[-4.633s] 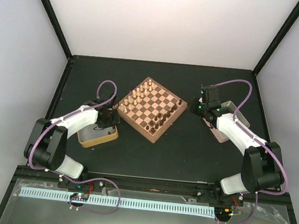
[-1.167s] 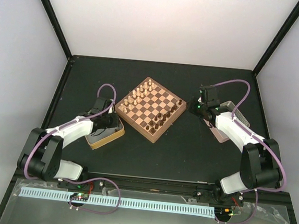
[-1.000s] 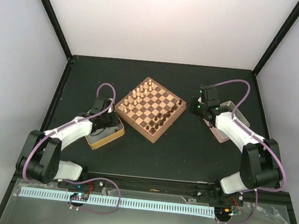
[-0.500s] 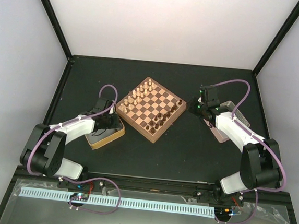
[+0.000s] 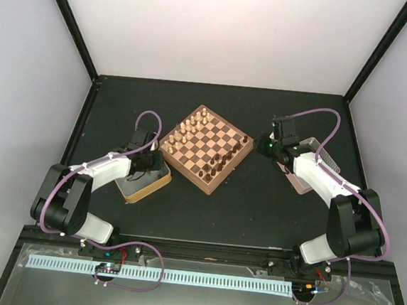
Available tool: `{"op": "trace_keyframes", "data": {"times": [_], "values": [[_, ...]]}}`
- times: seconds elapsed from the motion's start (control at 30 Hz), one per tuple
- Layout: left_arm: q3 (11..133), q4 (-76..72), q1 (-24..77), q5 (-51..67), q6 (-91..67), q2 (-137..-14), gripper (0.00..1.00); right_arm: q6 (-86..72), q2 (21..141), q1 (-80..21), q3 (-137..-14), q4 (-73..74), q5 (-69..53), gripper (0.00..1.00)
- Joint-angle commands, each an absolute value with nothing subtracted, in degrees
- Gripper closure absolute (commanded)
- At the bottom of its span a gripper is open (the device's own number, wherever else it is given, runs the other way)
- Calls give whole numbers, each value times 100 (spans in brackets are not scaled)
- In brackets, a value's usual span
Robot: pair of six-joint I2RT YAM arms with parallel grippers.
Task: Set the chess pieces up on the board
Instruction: Pick up the chess piece from the storage box.
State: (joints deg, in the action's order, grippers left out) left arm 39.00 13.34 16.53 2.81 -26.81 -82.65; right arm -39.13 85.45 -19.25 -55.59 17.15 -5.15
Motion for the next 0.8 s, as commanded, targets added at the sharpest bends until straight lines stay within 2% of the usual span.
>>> {"op": "trace_keyframes", "data": {"times": [0.0, 0.43, 0.67, 0.77], "values": [[4162, 1518, 1670, -10, -2690, -8154, 98, -3929, 8429, -1891, -5633, 1707, -501, 60], [4429, 2908, 1670, -65, -2747, -7375, 98, -3727, 8291, -1915, -5728, 1513, -1134, 59], [4897, 3370, 1679, 1013, -2292, -7052, 98, -3583, 8389, -2084, -5843, 1105, -2452, 55], [5202, 3628, 1687, 1617, -2072, -7149, 98, -3519, 8496, -2271, -5963, 1002, -2914, 49]]}}
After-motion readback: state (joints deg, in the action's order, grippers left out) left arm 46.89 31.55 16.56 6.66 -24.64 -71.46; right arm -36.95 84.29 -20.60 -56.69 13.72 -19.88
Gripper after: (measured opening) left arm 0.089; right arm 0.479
